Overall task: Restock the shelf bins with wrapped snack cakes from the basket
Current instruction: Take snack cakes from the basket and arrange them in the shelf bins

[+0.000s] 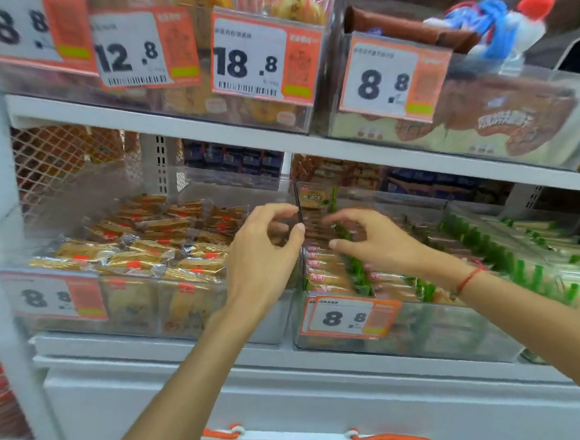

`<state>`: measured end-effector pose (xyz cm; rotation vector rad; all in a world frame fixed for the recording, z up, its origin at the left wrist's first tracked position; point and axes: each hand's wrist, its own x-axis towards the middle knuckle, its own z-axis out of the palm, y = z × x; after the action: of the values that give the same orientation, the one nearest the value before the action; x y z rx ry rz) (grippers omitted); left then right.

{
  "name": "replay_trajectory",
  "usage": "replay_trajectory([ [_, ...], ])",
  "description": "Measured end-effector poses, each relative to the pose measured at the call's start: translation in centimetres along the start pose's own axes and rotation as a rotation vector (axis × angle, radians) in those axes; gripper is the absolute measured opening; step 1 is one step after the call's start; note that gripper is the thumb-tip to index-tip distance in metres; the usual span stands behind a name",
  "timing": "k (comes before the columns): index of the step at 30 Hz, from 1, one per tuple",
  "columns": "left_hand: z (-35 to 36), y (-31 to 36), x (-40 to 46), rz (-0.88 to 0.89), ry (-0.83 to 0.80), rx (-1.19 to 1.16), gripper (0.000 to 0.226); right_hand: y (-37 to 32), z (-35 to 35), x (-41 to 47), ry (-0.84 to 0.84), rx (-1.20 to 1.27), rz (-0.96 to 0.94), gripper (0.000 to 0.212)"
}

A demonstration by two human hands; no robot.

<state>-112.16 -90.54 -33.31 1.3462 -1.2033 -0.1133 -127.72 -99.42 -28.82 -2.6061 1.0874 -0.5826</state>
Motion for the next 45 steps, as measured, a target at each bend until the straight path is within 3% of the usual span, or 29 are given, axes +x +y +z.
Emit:
replay_trajectory([
  [4,-2.0,1.8,-3.7,0.024,0.058,-0.048,0.015,-1.6,0.3,-5.4,0.107,0.016,-0.108,0.024],
  [9,-4.5,0.9,-10.2,-0.047,-0.131,0.193,0.016,-1.7,5.7,-12.2,0.2,0.004,-0.194,0.014],
  [11,-5.0,-0.1,-12.5,-0.134,-0.221,0.28,0.019,-1.4,8.7,-14.4,0.111,0.017,-0.157,0.015],
  [16,-5.6,-5.4,-18.0,-0.412,-0.557,0.492,0.013,0.1,16.5,-18.2,-0.297,-0.086,-0.057,0.025],
  [19,-5.9,-9.0,-21.6,-0.528,-0.716,0.611,0.023,1.6,21.5,-20.1,-0.522,-0.144,0.049,0.031],
  [22,-5.7,-11.8,-24.4,-0.579,-0.811,0.744,0.028,2.8,27.4,-22.3,-0.597,-0.112,0.179,0.036],
  [26,-4.4,-15.0,-28.9,-0.546,-1.09,0.909,0.035,3.4,33.3,-25.3,-0.657,-0.084,0.34,0.045],
  [30,-2.8,-17.5,-33.2,-0.289,-1.415,1.034,0.065,3.6,36.4,-26.9,-0.72,-0.164,0.401,0.062],
  [34,-1.8,-18.9,-34.9,-0.278,-1.455,0.961,0.076,3.8,38.0,-26.5,-0.711,-0.177,0.416,0.063],
  [42,-1.5,-20.1,-35.3,-0.507,-1.35,0.783,0.049,4.1,40.2,-26.6,-0.678,-0.128,0.462,0.061],
  [45,-0.6,-19.7,-34.0,-0.642,-1.273,0.748,0.044,4.7,39.3,-26.1,-0.606,-0.015,0.526,0.044],
])
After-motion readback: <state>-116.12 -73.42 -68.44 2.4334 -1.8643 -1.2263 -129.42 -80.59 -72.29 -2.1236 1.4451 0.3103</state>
